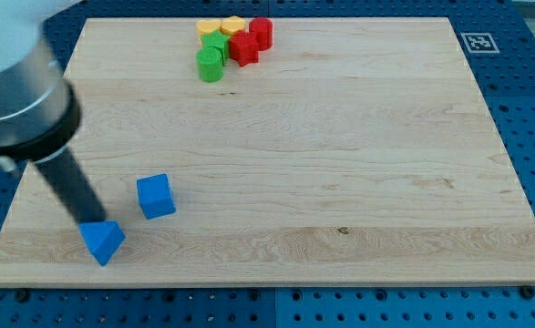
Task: Move the blue triangle to the blue cube
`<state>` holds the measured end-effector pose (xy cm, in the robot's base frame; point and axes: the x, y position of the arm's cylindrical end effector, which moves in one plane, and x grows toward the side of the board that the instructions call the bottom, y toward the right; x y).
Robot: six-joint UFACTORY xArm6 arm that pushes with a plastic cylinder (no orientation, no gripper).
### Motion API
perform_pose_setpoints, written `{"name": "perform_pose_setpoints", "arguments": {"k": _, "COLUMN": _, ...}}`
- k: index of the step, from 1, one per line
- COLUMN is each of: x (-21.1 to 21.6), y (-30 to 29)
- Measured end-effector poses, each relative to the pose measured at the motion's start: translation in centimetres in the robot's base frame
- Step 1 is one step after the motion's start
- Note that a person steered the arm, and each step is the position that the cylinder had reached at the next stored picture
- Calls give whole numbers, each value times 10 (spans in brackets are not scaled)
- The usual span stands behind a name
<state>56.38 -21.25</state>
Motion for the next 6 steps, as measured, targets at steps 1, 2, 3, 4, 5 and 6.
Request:
{"name": "perform_pose_setpoints", "arguments": {"k": 1, "x": 30, "y": -33}}
{"name": "perform_pose_setpoints", "arguments": {"k": 2, "x": 53, "y": -24}}
{"name": "perform_pose_setpoints", "arguments": {"k": 3, "x": 54, "y": -4}}
{"name": "perform_pose_setpoints", "arguments": {"k": 4, "x": 34, "y": 3}}
{"name": "perform_pose_setpoints", "arguments": {"k": 5, "x": 12, "y": 20}}
{"name": "perform_pose_setpoints", "arguments": {"k": 6, "x": 3, "y": 44}}
